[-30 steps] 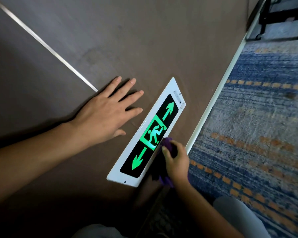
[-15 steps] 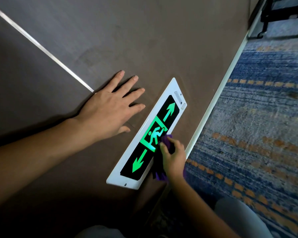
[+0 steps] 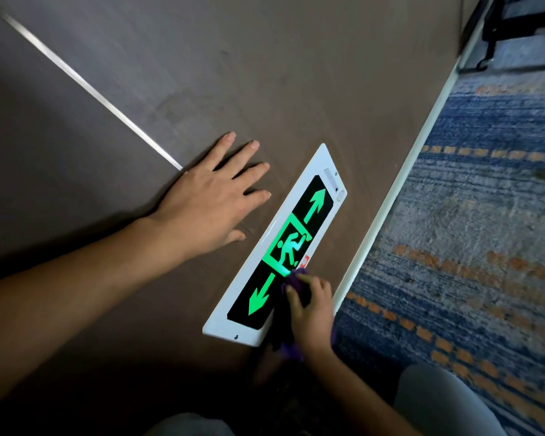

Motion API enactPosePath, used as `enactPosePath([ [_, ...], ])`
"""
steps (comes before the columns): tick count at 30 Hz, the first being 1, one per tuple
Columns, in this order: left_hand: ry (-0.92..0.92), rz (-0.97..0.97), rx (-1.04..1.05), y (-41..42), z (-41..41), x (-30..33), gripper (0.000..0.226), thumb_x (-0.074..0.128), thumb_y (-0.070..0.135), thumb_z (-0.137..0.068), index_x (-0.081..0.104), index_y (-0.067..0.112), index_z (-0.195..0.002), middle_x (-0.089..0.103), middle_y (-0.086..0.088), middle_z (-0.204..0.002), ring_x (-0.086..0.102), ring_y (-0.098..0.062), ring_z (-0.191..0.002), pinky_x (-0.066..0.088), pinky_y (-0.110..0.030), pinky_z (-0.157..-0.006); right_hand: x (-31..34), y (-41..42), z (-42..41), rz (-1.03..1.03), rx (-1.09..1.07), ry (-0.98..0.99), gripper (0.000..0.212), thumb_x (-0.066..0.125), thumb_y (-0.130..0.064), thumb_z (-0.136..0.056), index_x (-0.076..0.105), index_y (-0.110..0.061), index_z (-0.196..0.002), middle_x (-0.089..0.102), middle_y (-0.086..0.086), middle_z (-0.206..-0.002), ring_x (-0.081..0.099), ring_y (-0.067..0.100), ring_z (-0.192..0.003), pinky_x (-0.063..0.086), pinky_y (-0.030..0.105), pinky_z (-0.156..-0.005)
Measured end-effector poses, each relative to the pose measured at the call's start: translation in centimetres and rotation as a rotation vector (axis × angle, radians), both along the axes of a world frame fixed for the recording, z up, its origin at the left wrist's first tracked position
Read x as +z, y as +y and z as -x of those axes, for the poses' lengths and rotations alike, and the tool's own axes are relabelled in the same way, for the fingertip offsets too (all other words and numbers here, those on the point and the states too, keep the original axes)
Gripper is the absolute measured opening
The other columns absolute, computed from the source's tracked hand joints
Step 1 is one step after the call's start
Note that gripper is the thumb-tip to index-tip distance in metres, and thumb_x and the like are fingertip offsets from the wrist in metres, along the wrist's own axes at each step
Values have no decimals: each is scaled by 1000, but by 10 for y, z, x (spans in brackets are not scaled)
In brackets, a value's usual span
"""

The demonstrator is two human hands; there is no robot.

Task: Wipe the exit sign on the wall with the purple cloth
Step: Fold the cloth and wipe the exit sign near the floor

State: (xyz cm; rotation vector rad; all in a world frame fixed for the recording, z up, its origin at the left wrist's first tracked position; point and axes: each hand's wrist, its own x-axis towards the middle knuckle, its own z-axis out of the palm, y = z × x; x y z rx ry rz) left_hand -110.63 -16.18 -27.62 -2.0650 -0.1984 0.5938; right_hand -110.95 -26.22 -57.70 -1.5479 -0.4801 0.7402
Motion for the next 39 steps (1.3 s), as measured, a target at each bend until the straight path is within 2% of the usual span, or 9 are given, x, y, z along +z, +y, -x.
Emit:
enactPosePath([
  [2,-3,-5,-1,1,2,-2,81,54,71,-88,32,33,-157,16,-10,-171,-1,-40,-158,-3,-63,-124,3,21,-36,31,-33,-26,30,72,-25,-93,66,-18,-121,52,-6,-118,57,12,-102,49,25,-93],
  [5,-16,10,-12,2,3,-3,81,53,70,-89,32,32,-157,15,-10,-171,-2,-40,-158,-4,-63,-124,8,52,-93,34,-83,-16,31,68,-27,-97,62,-19,-126,52,-3,-114,61,17,-97,54,27,-87],
  [10,-28,26,-20,3,4,-3,80,56,70,-87,37,32,-155,21,-12,-170,3,-41,-158,-1,-63,-124,7,85,-172,102,-111,116,30,64,-28,-100,61,-19,-129,62,8,-124,65,27,-106,56,42,-99],
  [15,-47,41,-26,3,2,-8,79,62,67,-85,43,31,-152,25,-12,-169,7,-41,-158,2,-64,-124,11,79,-145,105,-162,104,28,61,-31,-102,62,-19,-127,62,6,-120,66,21,-97,57,34,-85],
  [18,-39,28,-14,2,1,-12,78,62,66,-86,42,31,-153,24,-11,-169,5,-41,-158,-1,-65,-123,2,60,-105,94,-149,99,26,62,-30,-101,64,-17,-124,61,6,-116,66,23,-98,58,40,-90],
  [21,-34,29,-4,1,0,-12,78,62,66,-85,43,32,-152,24,-11,-169,6,-41,-158,-2,-64,-123,-7,53,-101,78,-119,146,26,64,-30,-100,68,-22,-124,65,4,-114,66,21,-99,56,34,-89],
  [28,-22,25,32,-1,-2,-16,81,58,66,-89,30,31,-158,10,-12,-172,-6,-42,-158,-9,-65,-122,11,80,-167,150,-188,210,24,60,-35,-101,70,-30,-122,72,-5,-109,62,3,-76,44,14,-61],
  [32,-29,30,28,-1,-2,-16,81,56,65,-91,27,30,-159,7,-13,-172,-8,-43,-157,-11,-65,-121,35,97,-192,159,-221,149,27,59,-32,-101,71,-22,-123,71,4,-115,69,22,-91,57,30,-80],
  [39,-36,28,39,-2,-2,-15,82,58,65,-90,29,30,-158,8,-16,-172,-6,-44,-157,-7,-64,-123,101,108,-199,-92,-269,131,25,66,-29,-96,75,-24,-118,75,2,-109,70,21,-101,54,38,-99],
])
